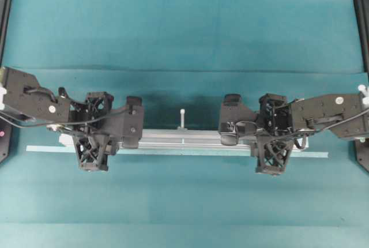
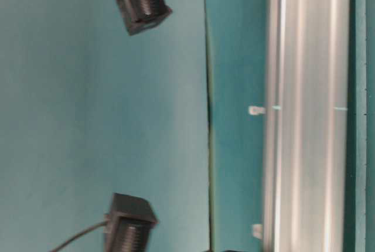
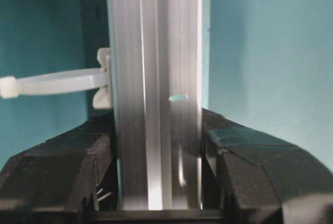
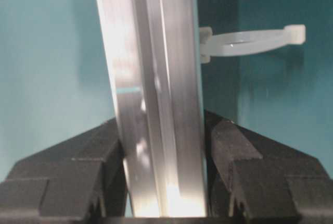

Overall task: Lift the large metal rail with both hands.
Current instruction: 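Lift the gripped rail upward with both grippers together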

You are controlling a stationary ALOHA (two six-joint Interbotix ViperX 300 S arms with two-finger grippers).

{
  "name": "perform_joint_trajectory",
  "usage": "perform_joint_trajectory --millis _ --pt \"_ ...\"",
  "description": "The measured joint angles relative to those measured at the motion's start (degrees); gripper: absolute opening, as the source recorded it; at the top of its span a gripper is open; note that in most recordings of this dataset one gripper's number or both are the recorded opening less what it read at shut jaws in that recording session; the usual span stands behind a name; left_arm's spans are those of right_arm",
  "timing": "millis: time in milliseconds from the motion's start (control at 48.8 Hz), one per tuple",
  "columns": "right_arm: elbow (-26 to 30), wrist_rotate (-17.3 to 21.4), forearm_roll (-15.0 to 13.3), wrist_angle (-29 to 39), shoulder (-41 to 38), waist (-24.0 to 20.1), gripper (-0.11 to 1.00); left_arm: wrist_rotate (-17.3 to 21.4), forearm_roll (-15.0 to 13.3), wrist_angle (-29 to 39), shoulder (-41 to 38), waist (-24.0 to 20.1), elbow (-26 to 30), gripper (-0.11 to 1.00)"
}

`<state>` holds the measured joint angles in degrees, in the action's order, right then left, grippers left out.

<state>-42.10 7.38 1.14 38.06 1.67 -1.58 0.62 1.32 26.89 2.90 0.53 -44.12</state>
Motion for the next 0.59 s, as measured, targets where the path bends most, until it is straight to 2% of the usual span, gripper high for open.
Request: perform_joint_trajectory --millis 595 --pt "8.79 0.0 0.44 16.79 8.35 0.18 0.4 0.09 0.0 15.29 7.73 -0.62 7.73 0.36"
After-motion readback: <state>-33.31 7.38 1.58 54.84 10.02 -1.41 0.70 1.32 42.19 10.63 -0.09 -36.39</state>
